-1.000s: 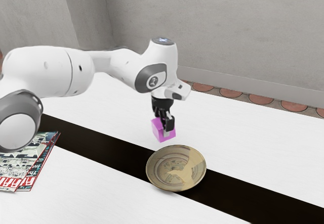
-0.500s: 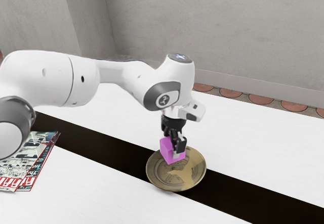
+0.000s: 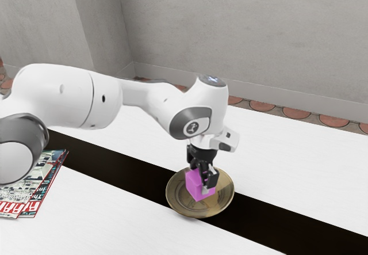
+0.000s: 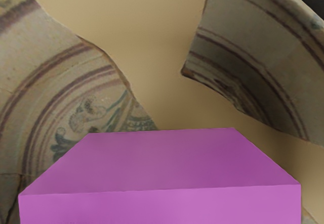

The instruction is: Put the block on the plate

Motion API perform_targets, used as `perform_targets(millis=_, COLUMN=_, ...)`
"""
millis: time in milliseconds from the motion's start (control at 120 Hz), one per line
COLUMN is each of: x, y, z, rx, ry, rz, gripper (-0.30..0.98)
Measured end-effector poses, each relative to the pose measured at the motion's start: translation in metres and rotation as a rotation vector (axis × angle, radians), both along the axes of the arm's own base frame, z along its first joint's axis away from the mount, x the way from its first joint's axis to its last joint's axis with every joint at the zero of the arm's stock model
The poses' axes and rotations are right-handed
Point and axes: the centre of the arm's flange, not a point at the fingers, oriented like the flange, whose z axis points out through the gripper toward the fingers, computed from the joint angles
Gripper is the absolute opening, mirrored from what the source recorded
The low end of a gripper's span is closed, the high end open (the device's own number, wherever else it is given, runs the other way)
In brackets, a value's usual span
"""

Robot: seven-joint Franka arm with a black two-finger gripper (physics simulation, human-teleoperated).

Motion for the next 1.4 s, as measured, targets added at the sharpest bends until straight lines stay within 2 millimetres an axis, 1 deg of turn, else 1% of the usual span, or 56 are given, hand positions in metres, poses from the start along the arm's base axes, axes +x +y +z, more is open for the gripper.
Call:
perform_targets(millis=33, x=0.0, y=0.0, z=-0.001, rx=0.0, ry=0.0, rz=0.004, gripper=0.39)
perform_targets(millis=183, x=0.0, y=0.0, z=0.002, rx=-0.002, ry=-0.004, rz=0.019, gripper=0.54)
perform_targets(millis=333, x=0.001, y=0.0, z=0.009, rx=-0.003, ry=-0.016, rz=0.028, gripper=0.61)
perform_targets(millis=700, x=-0.004, y=-0.009, z=0.033, rx=-0.026, ry=-0.041, rz=0.043, gripper=0.67)
perform_targets(millis=867, x=-0.004, y=-0.005, z=0.049, rx=-0.032, ry=-0.052, rz=0.063, gripper=0.68)
perform_targets(millis=1000, x=-0.005, y=0.0, z=0.073, rx=-0.036, ry=-0.07, rz=0.077, gripper=0.68)
perform_targets(millis=1158, x=-0.004, y=0.014, z=0.093, rx=-0.03, ry=-0.081, rz=0.107, gripper=0.69)
perform_targets(millis=1325, x=-0.007, y=0.026, z=0.135, rx=-0.036, ry=-0.115, rz=0.128, gripper=0.69)
perform_targets(millis=1400, x=-0.009, y=0.033, z=0.148, rx=-0.035, ry=-0.121, rz=0.139, gripper=0.69)
